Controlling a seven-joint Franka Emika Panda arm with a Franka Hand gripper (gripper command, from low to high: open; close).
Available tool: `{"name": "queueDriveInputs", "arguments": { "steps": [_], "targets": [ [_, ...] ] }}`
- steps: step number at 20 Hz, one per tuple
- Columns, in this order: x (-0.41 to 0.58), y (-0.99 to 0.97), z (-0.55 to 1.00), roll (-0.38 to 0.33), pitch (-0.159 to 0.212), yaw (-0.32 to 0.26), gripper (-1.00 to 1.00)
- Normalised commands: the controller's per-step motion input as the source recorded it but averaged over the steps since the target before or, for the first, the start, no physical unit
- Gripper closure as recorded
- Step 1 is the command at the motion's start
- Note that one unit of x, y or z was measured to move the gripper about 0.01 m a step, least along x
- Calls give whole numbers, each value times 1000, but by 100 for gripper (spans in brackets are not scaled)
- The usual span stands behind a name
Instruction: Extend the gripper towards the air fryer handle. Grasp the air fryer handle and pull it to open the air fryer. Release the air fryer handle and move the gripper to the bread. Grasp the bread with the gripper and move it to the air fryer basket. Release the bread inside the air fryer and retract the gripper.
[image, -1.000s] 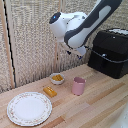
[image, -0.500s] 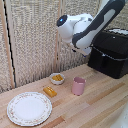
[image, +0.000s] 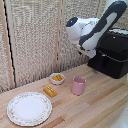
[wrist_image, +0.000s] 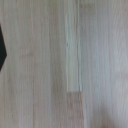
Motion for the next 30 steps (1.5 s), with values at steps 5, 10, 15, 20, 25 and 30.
{"name": "queueDriveInputs", "arguments": {
  "steps": [5, 10, 15, 20, 25, 30],
  "targets": [
    [-1, -429, -101, -245, -28, 158, -100],
    [-18, -249, -143, -346, -30, 177, -100],
    [-61, -278, -204, -337, -3, 168, -100],
    [-193, -457, -230, -198, 0, 156, -100],
    [-289, -509, -255, -100, 0, 160, -100],
    [-327, -471, -202, -44, 7, 127, -100]
  ]
}}
